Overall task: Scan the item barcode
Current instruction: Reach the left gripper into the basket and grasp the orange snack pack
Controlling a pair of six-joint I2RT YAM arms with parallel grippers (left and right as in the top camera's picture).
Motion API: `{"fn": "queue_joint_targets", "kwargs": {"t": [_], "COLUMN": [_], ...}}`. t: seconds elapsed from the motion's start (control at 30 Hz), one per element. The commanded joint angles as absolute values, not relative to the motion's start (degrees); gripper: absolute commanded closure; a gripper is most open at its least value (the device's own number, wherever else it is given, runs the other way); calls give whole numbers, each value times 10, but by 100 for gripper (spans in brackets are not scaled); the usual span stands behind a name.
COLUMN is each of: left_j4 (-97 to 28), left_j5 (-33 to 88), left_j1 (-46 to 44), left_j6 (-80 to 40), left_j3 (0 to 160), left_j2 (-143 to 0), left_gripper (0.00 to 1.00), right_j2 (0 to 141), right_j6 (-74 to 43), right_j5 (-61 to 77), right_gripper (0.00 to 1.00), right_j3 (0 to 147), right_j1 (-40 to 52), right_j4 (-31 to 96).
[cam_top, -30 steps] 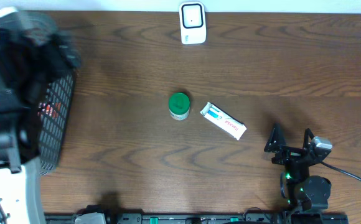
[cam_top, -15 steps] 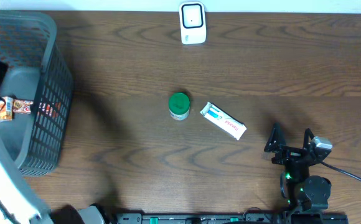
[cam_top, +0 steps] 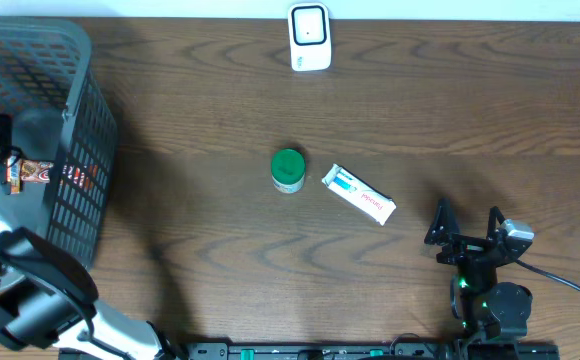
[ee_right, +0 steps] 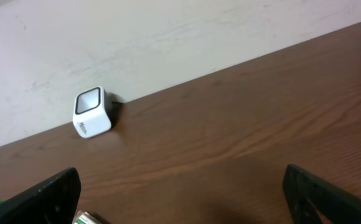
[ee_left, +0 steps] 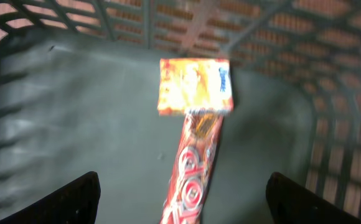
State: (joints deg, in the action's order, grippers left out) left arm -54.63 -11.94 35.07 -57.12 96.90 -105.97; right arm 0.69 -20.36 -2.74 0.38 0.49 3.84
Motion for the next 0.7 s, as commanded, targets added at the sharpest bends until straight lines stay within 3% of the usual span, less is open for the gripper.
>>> {"fn": "queue_joint_targets", "kwargs": {"t": [0.0, 0.67], "left_j4": [-526, -462], "left_j5": [-164, -194], "left_j1": [353, 363], "left_j6": [-625, -653], "left_j3": [973, 973], "left_j2": [-1094, -1213], "left_gripper": [14, 14], "right_j2": [4, 4], "right_j6": [-197, -197], "right_j5": [-29, -29], "right_gripper": [1, 1], "right_j3": [3, 3], "right_j1": [-1, -1], "right_j4": [40, 40]}}
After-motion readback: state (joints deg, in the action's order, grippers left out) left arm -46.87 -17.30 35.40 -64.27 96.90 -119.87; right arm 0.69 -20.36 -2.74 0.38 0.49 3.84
